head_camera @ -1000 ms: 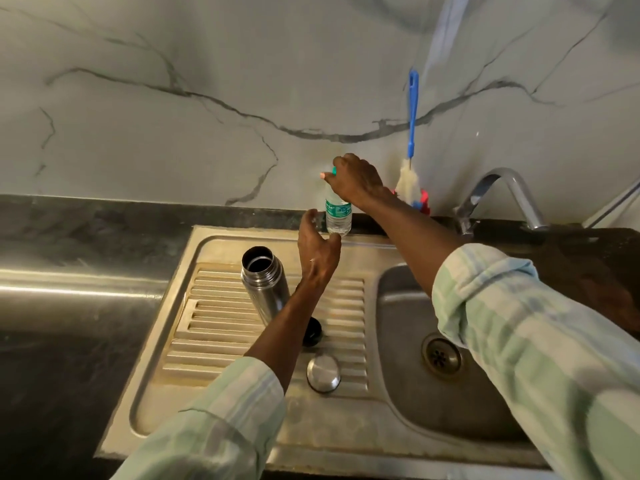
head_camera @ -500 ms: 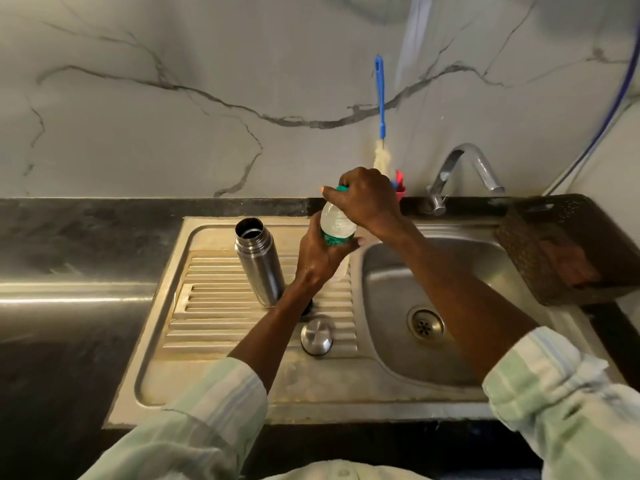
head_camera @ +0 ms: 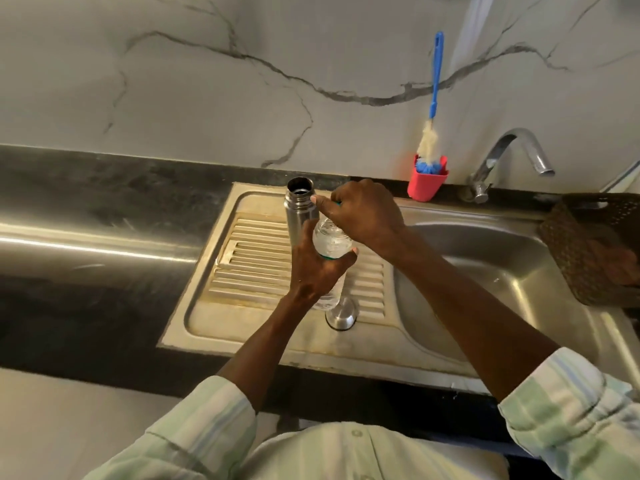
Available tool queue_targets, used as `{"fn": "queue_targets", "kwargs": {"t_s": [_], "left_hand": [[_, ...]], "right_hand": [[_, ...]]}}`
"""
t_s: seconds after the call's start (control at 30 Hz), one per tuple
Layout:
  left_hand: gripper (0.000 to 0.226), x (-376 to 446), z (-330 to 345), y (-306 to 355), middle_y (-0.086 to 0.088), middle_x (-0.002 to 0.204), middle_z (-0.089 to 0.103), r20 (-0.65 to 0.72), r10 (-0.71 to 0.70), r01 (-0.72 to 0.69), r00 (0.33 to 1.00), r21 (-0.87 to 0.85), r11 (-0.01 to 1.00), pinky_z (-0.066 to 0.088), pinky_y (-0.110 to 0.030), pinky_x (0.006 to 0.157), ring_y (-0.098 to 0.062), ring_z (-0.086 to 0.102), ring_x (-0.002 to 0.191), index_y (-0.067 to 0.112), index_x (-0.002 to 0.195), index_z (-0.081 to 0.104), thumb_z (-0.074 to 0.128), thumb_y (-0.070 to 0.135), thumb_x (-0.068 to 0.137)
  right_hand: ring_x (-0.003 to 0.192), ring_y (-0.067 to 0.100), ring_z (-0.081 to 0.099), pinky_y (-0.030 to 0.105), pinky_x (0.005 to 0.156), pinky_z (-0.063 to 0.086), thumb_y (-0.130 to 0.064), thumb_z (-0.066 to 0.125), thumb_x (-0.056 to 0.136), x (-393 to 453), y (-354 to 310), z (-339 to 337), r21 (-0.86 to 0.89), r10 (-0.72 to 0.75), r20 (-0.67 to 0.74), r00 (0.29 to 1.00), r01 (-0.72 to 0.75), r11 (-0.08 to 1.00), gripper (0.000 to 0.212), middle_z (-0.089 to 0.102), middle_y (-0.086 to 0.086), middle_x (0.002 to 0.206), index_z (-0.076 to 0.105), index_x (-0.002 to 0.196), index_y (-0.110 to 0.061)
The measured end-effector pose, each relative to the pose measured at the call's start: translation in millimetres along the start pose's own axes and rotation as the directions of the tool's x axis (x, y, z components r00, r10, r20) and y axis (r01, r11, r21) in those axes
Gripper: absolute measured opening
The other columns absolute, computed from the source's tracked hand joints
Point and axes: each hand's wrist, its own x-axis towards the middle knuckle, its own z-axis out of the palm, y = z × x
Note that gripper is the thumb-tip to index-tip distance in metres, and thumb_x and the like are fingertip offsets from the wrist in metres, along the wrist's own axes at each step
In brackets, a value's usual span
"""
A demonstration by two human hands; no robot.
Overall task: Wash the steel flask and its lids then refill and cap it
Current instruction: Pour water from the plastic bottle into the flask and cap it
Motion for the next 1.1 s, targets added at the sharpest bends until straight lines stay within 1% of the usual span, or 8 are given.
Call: {"fn": "queue_targets", "kwargs": {"t_s": [0.27, 0.4, 0.57, 0.63, 0.7, 0.8, 0.93, 1.1], "left_hand": [[0.058, 11.2, -62.3, -0.7, 0.01, 0.099, 0.072, 0.243, -0.056, 0.075, 0.969, -0.071, 0.995, 0.058, -0.028, 0.082, -0.011, 0.07, 0.093, 0.03, 0.111, 0.058, 0.085, 0.026, 0.06], [0.059, 15.5, -83.7, -12.6, 0.005, 0.1, 0.068, 0.206, -0.044, 0.04, 0.977, 0.027, 0.999, 0.058, -0.029, 0.081, -0.009, 0.067, 0.09, 0.018, 0.113, 0.057, 0.084, 0.029, 0.061], [0.059, 15.9, -97.1, -23.5, 0.007, 0.1, 0.066, 0.147, -0.017, 0.0, 0.989, 0.117, 0.993, 0.058, -0.03, 0.078, -0.011, 0.065, 0.087, 0.016, 0.116, 0.057, 0.085, 0.02, 0.064], [0.062, 15.7, -98.6, -25.1, 0.012, 0.104, 0.064, 0.123, 0.015, -0.032, 0.992, 0.141, 0.989, 0.057, -0.027, 0.08, -0.009, 0.064, 0.091, 0.017, 0.12, 0.055, 0.087, 0.016, 0.066], [0.066, 16.8, -99.3, -26.8, 0.013, 0.106, 0.065, 0.112, 0.029, -0.047, 0.993, 0.157, 0.987, 0.058, -0.029, 0.081, -0.007, 0.064, 0.094, 0.019, 0.123, 0.054, 0.088, 0.014, 0.067], [0.065, 19.0, -100.3, -28.9, 0.003, 0.102, 0.069, 0.114, 0.013, -0.034, 0.993, 0.181, 0.983, 0.06, -0.039, 0.073, -0.013, 0.067, 0.086, 0.015, 0.122, 0.056, 0.088, 0.018, 0.065], [0.064, 19.5, -99.1, -30.1, 0.01, 0.102, 0.064, 0.136, 0.022, -0.045, 0.99, 0.172, 0.984, 0.057, -0.022, 0.074, -0.011, 0.066, 0.088, 0.017, 0.121, 0.054, 0.086, 0.022, 0.065], [0.062, 24.2, -97.6, -34.5, 0.008, 0.102, 0.065, 0.136, 0.019, -0.045, 0.99, 0.19, 0.981, 0.058, -0.023, 0.076, -0.01, 0.065, 0.088, 0.012, 0.121, 0.055, 0.085, 0.024, 0.067]], "right_hand": [[0.056, 0.005, 0.052, 0.02, 0.054, 0.037, -0.039, 0.053, 0.098, 4.1, -27.9, 2.5, 0.292, -0.235, 0.045, 0.971, 0.212, 0.933, 0.037, 0.07, 0.0, 0.075, 0.078, 0.093, -0.012], [0.089, 0.01, 0.053, 0.027, 0.075, 0.045, -0.026, 0.056, 0.099, 14.1, -36.0, 4.1, 0.375, -0.345, 0.231, 0.91, 0.244, 0.894, 0.031, 0.053, -0.009, 0.095, 0.066, 0.125, -0.014], [0.12, 0.016, 0.05, 0.027, 0.096, 0.047, -0.025, 0.068, 0.091, 21.6, -44.8, 2.2, 0.398, -0.355, 0.378, 0.855, 0.196, 0.896, 0.07, 0.05, -0.002, 0.137, 0.032, 0.151, -0.032], [0.133, 0.024, 0.042, 0.042, 0.105, 0.043, -0.054, 0.063, 0.087, 24.6, -48.6, 6.1, 0.268, -0.277, 0.398, 0.875, 0.178, 0.947, 0.074, 0.037, 0.002, 0.152, 0.032, 0.15, -0.032], [0.122, 0.024, 0.049, 0.038, 0.095, 0.044, -0.066, 0.05, 0.088, 27.3, -54.0, 6.2, 0.115, -0.193, 0.393, 0.899, 0.16, 0.98, 0.067, 0.049, 0.007, 0.143, 0.052, 0.138, -0.021], [0.11, 0.021, 0.053, 0.03, 0.083, 0.04, -0.051, 0.047, 0.098, 26.2, -60.5, 0.4, 0.083, -0.222, 0.404, 0.887, 0.206, 0.975, 0.048, 0.059, 0.007, 0.127, 0.064, 0.123, -0.014], [0.12, 0.02, 0.048, 0.024, 0.087, 0.038, -0.024, 0.059, 0.097, 27.3, -56.7, -12.0, 0.228, -0.305, 0.505, 0.807, 0.216, 0.949, 0.035, 0.049, -0.002, 0.123, 0.06, 0.132, -0.022], [0.127, 0.021, 0.046, 0.035, 0.102, 0.043, -0.047, 0.06, 0.092, 31.2, -54.4, -9.9, 0.192, -0.266, 0.506, 0.82, 0.193, 0.962, 0.053, 0.045, 0.001, 0.145, 0.05, 0.141, -0.029]]}}
